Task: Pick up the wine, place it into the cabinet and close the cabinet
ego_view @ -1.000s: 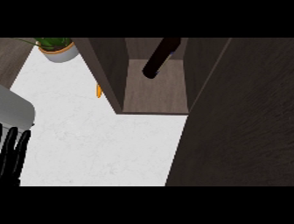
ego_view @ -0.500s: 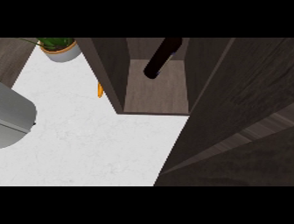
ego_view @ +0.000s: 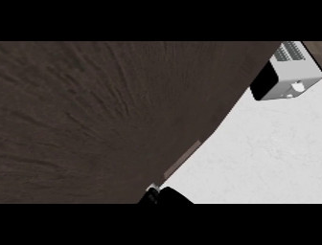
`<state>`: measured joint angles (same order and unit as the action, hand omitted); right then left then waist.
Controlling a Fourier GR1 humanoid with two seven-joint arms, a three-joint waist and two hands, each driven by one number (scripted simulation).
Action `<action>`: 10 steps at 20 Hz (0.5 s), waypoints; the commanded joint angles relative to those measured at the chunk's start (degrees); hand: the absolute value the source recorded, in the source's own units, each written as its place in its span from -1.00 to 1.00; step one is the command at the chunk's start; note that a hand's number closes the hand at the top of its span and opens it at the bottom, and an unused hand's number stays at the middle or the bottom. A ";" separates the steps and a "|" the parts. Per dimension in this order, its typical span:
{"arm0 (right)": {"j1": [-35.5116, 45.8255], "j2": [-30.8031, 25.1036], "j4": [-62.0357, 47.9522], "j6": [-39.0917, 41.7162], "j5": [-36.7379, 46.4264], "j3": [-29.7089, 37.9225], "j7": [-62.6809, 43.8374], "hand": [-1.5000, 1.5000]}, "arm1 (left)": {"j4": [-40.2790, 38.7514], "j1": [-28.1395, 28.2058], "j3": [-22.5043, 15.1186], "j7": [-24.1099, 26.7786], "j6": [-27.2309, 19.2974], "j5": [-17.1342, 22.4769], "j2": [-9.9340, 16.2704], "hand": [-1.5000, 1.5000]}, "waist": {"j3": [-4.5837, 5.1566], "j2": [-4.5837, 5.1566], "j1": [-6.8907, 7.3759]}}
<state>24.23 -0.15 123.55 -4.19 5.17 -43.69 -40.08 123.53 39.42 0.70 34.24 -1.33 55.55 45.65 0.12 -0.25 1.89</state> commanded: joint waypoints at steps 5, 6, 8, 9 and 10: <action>20.33 0.15 -18.88 -10.71 -3.23 5.59 2.76 1.00 | 0.33 3.74 8.84 -3.88 6.92 4.93 1.05 -1.00 | -0.05 0.27 0.63; 19.51 0.15 -18.49 -7.83 -4.48 9.11 3.30 1.00 | -2.60 6.03 9.31 -1.32 10.75 2.49 -0.90 -1.00 | -0.06 0.20 0.39; 23.56 0.15 -25.74 -8.13 -6.81 11.03 7.01 1.00 | -2.63 3.26 6.94 -2.33 9.97 1.83 -2.13 -1.00 | -0.06 0.42 0.05; 24.90 0.15 -25.54 -6.34 -7.56 13.38 5.91 1.00 | 2.16 3.98 11.78 -6.64 6.88 6.88 0.14 -1.00 | -0.14 0.36 -0.07; 29.80 0.15 -31.28 -8.59 -8.13 14.18 6.72 1.00 | -0.01 2.76 8.97 -5.23 7.27 4.23 -1.25 -1.00 | -0.07 0.50 0.35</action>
<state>45.68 -0.01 101.92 -11.92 -0.30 -34.41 -35.72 123.32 42.77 8.89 30.67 5.86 59.33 45.11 0.05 0.05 2.14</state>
